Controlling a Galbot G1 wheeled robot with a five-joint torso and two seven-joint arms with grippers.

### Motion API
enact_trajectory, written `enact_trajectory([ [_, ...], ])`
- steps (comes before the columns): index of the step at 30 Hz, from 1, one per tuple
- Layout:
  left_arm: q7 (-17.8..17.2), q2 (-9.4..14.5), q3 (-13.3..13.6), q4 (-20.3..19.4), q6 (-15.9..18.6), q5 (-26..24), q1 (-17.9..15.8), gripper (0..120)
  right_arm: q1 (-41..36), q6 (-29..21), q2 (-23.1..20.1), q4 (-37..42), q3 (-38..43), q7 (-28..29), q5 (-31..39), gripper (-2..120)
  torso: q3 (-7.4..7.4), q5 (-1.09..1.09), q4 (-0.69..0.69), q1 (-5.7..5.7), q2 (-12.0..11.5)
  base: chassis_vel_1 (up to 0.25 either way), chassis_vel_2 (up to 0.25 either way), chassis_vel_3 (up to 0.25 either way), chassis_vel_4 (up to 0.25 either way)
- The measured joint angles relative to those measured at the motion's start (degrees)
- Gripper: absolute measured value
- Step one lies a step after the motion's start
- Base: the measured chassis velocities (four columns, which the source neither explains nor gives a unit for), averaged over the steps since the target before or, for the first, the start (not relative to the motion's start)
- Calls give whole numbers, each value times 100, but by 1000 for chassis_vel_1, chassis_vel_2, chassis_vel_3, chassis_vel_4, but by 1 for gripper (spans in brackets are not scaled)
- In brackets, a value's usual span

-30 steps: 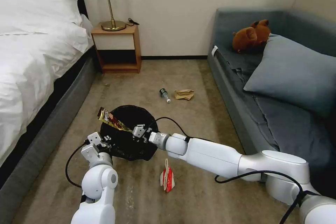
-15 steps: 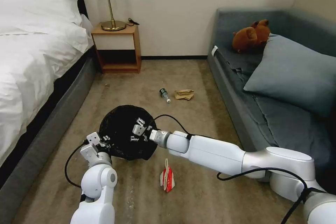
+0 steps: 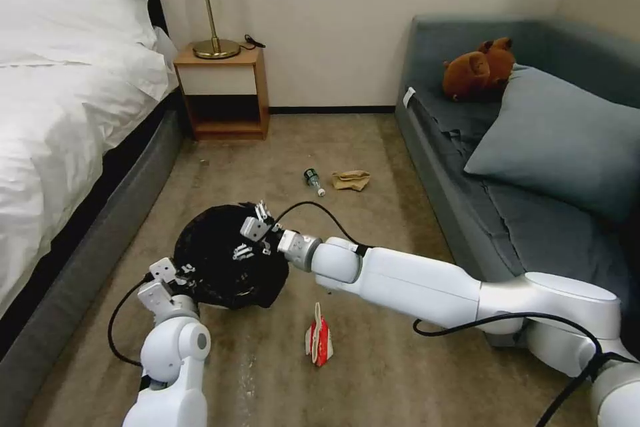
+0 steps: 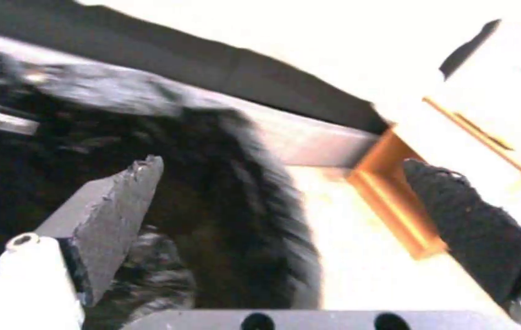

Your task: Pick up the trash bin, then pick up the garbage on the floor and place it into the trash bin.

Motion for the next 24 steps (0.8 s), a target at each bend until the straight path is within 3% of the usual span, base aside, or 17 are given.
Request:
enact_trajectory([
  [6,0,88,-131,-18,6,-161,-29,2,-400,-150,-712,424,860,84,-6,100,0,0,-2,0,0,0,0,0,0],
  [9,-2,114,-151,-17,8,-179,-62,2,-619,-168,-870,537,1194,79,-62,100,0,1,-1,0,0,0,0,0,0],
  [13,19,179,-271,96,29,-180,-176,2,-1676,-150,-1155,723,2477,-3,-372,100,0,2,-4,0,0,0,0,0,0],
  [15,26,183,-294,115,32,-180,-195,2,-1860,-130,-1156,724,2699,-41,-459,100,0,3,-3,0,0,0,0,0,0],
  [17,69,192,-315,161,55,-175,-275,2,-2566,-86,-1037,746,3563,-120,-880,100,0,0,-3,0,0,0,0,0,0],
  [22,102,200,-268,163,65,-172,-311,2,-3030,-28,-762,745,4098,-179,-1151,100,0,0,-4,0,0,0,0,0,0],
  [24,116,224,-224,146,93,-168,-363,2,-3774,142,-100,637,4758,-304,-1459,100,0,4,-2,0,0,0,0,0,0],
])
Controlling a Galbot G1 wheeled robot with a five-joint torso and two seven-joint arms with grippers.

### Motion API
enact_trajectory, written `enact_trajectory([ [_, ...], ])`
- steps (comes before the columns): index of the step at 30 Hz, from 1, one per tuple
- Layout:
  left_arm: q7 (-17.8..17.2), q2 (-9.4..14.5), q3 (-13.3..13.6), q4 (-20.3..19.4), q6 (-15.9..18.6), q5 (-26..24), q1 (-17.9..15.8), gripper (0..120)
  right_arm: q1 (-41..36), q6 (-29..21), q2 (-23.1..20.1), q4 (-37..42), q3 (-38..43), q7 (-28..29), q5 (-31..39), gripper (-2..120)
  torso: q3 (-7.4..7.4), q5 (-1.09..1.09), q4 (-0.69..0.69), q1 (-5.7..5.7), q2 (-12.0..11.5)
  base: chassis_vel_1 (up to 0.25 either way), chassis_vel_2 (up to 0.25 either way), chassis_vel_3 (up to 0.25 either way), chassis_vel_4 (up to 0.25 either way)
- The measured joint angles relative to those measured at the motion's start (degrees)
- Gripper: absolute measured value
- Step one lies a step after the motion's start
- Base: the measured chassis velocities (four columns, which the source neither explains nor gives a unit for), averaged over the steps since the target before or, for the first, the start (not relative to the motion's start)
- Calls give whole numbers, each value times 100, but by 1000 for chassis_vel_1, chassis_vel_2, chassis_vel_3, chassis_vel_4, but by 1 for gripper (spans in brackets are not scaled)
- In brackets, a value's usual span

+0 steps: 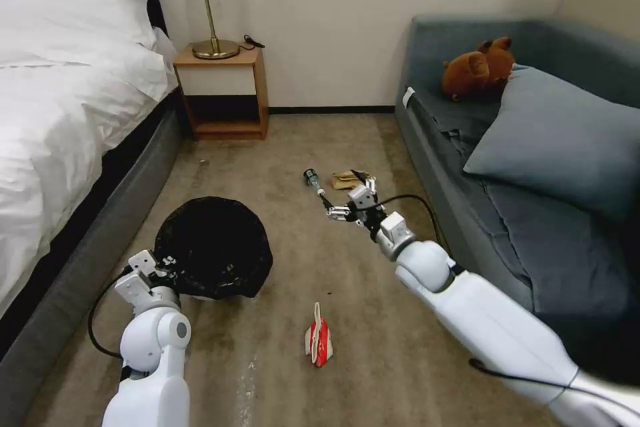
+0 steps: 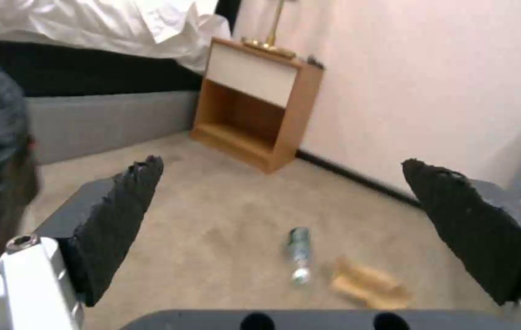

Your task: Pick up the trash bin, then pick up the garbage on the floor and place it into the trash bin.

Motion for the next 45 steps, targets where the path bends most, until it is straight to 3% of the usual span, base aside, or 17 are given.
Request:
enact_trajectory([
  [10,-12,-96,91,-38,7,-4,-27,2,-913,117,543,-77,484,-116,-154,100,0,-4,0,0,1,0,0,0,0],
  [17,-73,-91,186,-53,-49,-11,69,2,-1008,65,463,-53,390,-48,-138,100,0,-4,0,0,1,0,0,0,0],
  [23,-97,-105,214,-101,-39,-11,206,2,-820,-321,187,51,-58,275,253,100,0,-4,-1,0,1,0,0,0,0],
  [30,-98,-130,161,-130,-66,-16,287,2,-218,-1326,-131,159,-964,1190,1603,100,0,-3,0,0,0,0,0,0,0],
  [32,-96,-154,133,-127,-113,-24,338,2,29,-2035,-119,287,-1333,2011,2436,100,0,-5,0,0,1,0,0,0,0],
  [33,-96,-154,133,-127,-113,-24,338,2,29,-2035,-119,287,-1333,2011,2436,100,0,-5,0,0,1,0,0,0,0],
  [35,-93,-162,116,-63,-171,-24,364,2,172,-2678,-23,393,-1617,2819,3396,100,0,-3,1,0,1,0,0,0,0],
  [36,-93,-162,116,-63,-171,-24,364,2,172,-2678,-23,393,-1617,2819,3396,100,0,-3,1,0,1,0,0,0,0],
  [37,-90,-169,108,-23,-202,-24,384,2,221,-3020,60,444,-1781,3278,4000,100,0,-5,1,0,1,0,0,0,0],
  [38,-90,-169,108,-23,-202,-24,384,2,221,-3020,60,444,-1781,3278,4000,100,0,-5,1,0,1,0,0,0,0],
  [40,-84,-192,94,-12,-233,-23,405,2,206,-3348,180,472,-1947,3816,4576,100,0,-3,1,0,0,0,0,0,0],
  [45,-67,-226,64,23,-275,-29,420,2,15,-3575,260,257,-1976,3896,4673,100,0,-4,-1,0,0,0,0,0,0],
])
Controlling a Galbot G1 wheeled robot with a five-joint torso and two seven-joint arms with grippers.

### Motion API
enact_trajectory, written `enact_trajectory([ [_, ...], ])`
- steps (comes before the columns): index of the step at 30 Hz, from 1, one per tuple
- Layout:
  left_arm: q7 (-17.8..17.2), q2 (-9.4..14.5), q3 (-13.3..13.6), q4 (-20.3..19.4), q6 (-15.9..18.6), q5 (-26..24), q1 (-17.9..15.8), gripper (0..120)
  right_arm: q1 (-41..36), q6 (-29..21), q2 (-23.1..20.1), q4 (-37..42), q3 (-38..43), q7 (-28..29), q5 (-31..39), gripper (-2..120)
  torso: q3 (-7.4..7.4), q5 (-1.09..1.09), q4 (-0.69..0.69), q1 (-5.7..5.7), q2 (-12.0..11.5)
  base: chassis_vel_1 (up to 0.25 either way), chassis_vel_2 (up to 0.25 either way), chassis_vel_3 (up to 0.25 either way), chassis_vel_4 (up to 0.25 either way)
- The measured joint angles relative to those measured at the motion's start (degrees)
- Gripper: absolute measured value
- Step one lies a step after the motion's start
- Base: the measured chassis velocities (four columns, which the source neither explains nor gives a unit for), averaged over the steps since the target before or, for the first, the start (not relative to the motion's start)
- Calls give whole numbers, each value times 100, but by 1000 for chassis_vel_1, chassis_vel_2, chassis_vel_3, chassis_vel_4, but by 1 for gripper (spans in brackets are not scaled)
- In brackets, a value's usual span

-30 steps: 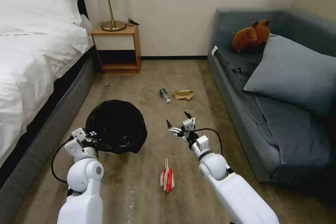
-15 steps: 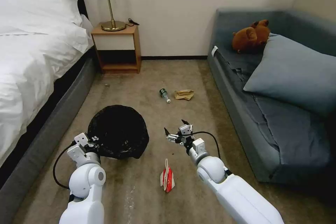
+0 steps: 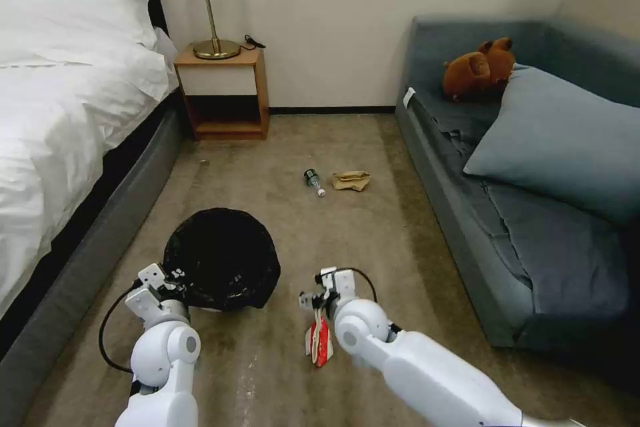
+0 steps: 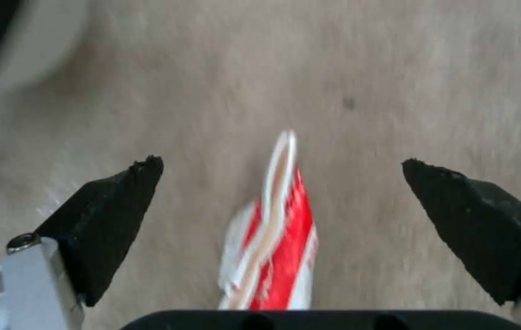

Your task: Pick up the trash bin, then pick up the garbage on the floor and place it into the trash bin.

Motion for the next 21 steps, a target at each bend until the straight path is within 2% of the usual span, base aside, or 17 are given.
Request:
enact_trajectory([
  [7,-28,-41,-18,63,7,61,11,2,-312,-48,265,-456,210,-290,-242,100,0,1,1,0,0,0,0,0,0],
  [15,-46,-101,112,82,34,79,-46,2,-388,77,460,-954,293,-599,-581,100,0,1,0,0,0,0,0,0,0],
  [21,-44,-110,249,110,47,86,-107,2,-421,293,585,-1380,613,-1046,-988,100,0,0,0,0,0,0,0,0,0],
])
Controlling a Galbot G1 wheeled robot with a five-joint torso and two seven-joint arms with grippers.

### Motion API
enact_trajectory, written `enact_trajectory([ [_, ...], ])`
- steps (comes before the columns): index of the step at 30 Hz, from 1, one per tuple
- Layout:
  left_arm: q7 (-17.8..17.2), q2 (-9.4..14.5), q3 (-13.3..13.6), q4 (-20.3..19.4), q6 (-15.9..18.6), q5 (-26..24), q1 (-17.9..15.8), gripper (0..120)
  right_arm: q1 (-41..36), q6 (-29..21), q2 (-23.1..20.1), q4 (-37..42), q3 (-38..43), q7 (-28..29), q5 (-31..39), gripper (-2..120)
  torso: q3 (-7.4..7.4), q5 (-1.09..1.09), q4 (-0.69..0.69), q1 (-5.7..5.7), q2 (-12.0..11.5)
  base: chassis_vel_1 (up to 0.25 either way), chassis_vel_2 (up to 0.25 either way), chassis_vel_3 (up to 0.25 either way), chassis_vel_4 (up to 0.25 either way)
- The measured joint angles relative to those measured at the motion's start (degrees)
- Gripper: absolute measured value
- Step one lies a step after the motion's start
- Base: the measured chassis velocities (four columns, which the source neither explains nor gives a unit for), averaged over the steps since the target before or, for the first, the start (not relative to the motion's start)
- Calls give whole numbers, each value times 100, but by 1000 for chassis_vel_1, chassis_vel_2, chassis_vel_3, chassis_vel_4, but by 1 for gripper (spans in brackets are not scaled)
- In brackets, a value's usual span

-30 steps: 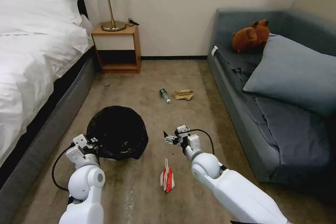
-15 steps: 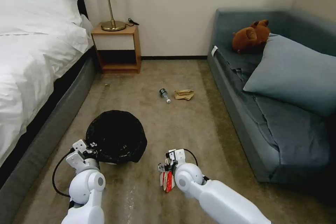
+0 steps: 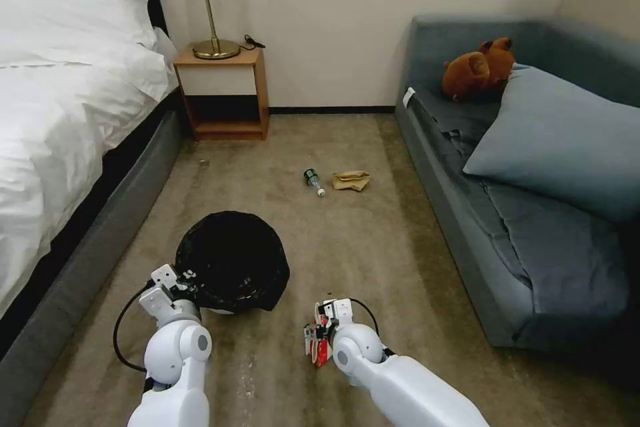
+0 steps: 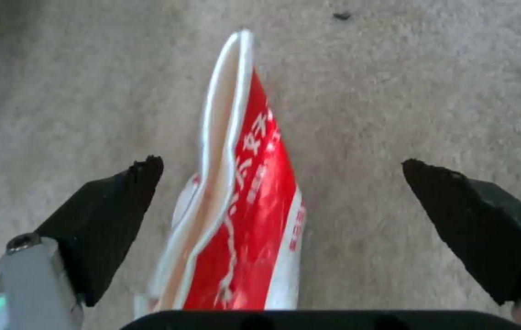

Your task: Pick up the trash bin, then pick up the garbage on the floor and place it into the trash bin.

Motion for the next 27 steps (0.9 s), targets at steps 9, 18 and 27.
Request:
enact_trajectory([
  [9,-4,-29,53,-1,2,75,-7,2,-59,253,281,-583,135,-286,-458,100,0,0,0,0,0,0,0,0,0],
  [18,-9,-84,137,59,1,137,-43,2,-135,545,375,-919,230,-545,-834,90,0,0,0,0,0,0,0,0,0],
  [27,-10,-64,87,169,-23,134,-106,2,-205,702,397,-957,292,-627,-1035,58,0,0,1,0,0,0,0,0,0],
])
